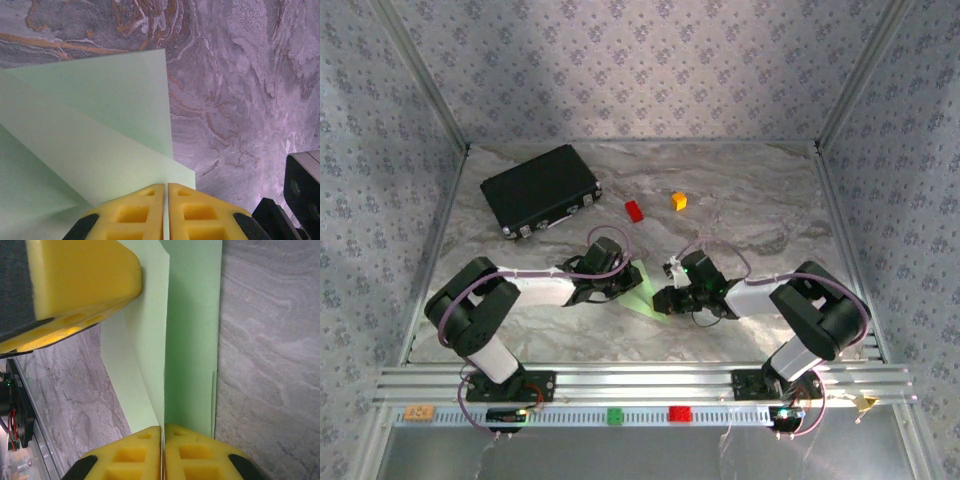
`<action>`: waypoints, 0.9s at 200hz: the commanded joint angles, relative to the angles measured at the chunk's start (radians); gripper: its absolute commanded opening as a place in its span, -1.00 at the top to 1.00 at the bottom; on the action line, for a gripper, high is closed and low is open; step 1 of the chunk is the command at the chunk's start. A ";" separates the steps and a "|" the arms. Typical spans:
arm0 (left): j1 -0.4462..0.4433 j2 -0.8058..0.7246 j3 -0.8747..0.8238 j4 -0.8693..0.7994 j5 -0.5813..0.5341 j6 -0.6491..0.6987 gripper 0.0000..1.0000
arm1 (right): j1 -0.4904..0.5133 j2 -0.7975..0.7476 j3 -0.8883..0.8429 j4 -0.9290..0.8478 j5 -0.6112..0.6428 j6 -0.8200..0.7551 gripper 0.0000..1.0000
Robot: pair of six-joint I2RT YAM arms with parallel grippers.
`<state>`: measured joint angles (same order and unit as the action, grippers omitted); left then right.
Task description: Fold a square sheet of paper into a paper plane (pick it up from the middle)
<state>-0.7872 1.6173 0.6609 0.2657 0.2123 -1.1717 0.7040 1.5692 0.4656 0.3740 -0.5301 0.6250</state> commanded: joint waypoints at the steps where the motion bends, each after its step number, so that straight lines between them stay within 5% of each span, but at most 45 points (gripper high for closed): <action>1: 0.004 0.009 0.001 -0.001 -0.026 -0.001 0.80 | -0.008 0.020 0.011 -0.009 -0.038 0.024 0.85; 180: 0.006 0.043 0.039 -0.002 0.009 0.036 0.77 | -0.068 0.135 -0.002 0.108 -0.136 0.174 0.92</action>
<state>-0.7872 1.6302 0.6674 0.2623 0.1959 -1.1599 0.6304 1.6608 0.4656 0.4725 -0.7071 0.7723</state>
